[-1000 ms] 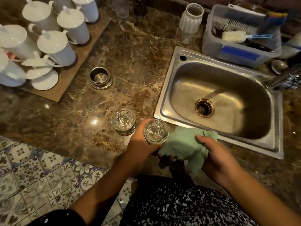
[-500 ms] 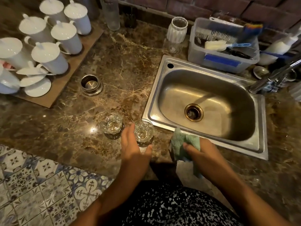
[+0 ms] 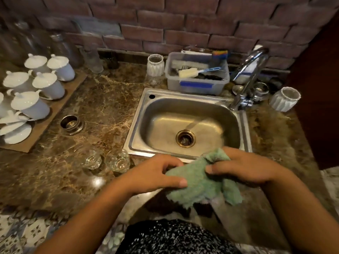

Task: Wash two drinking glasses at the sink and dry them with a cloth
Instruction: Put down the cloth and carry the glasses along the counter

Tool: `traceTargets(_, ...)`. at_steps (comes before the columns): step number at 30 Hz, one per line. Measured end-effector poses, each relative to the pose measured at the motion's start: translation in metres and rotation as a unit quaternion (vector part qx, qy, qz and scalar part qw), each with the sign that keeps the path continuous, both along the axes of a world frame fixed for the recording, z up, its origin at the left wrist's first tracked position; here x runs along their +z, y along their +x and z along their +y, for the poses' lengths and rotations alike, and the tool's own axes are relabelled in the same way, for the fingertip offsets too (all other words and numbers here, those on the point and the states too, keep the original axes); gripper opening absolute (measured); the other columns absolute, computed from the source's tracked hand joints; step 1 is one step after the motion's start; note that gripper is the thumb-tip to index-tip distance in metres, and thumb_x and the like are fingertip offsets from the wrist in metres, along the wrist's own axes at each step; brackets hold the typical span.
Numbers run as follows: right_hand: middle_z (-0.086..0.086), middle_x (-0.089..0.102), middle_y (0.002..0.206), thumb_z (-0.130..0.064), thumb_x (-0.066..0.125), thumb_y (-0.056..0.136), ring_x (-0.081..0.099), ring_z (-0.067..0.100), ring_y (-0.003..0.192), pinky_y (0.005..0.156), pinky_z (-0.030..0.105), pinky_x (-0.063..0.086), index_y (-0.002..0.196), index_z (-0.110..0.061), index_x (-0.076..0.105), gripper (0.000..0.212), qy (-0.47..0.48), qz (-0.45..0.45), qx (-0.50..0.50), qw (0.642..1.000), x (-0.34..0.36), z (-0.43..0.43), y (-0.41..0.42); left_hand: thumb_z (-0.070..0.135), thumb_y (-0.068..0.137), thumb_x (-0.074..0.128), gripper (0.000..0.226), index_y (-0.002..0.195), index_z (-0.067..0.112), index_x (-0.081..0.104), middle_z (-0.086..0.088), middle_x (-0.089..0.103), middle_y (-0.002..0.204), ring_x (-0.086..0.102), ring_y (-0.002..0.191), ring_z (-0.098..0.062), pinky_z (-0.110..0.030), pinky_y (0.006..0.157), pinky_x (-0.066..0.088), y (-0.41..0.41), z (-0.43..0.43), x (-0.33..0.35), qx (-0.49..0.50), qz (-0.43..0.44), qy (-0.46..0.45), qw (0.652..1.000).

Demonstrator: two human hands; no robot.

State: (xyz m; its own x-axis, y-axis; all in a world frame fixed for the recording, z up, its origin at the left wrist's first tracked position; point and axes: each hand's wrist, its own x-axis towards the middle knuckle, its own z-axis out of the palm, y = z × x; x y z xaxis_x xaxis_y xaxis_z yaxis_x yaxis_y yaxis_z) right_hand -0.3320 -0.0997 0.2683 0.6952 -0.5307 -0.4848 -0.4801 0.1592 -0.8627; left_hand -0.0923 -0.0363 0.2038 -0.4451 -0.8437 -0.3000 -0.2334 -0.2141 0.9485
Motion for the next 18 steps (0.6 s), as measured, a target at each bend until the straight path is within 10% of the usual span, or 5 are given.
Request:
traceTargets(8,0.025,0.072,0.117,-0.012,0.065,0.082,0.073,0.034,0.102,0.084,0.045,0.061,0.121,0.000,0.065,0.041,0.281,-0.180,-0.398,0.855,-0.059,-0.001,-0.087,0.003,0.079,0.069,0.031,0.110,0.000,0.070,-0.022,0.071,0.107,0.069,0.094,-0.029,-0.043,0.087,0.054,-0.086,-0.040,-0.011,0.244,0.229,0.213,0.918)
traceTargets(11,0.027,0.065,0.129,-0.018,0.065,0.083,0.061,0.039,0.122,0.108,0.053,0.043,0.133,-0.001,0.058,0.053,0.336,-0.163,-0.442,0.816,-0.093,0.004,-0.113,0.002,0.096,0.054,0.015,0.099,0.008,0.067,-0.010,0.076,0.084,0.074,0.073,-0.018,-0.032,0.061,0.059,-0.134,-0.054,-0.033,0.275,0.183,0.218,0.918)
traceTargets(18,0.027,0.065,0.129,-0.003,0.066,0.090,0.058,0.039,0.126,0.111,0.055,0.041,0.133,0.001,0.058,0.045,0.371,-0.056,-0.475,0.795,-0.153,0.010,-0.195,0.008,0.099,0.058,0.012,0.090,0.014,0.064,-0.005,0.068,0.081,0.063,0.068,-0.014,-0.024,0.058,0.048,-0.204,-0.073,-0.087,0.143,-0.057,0.183,0.971)
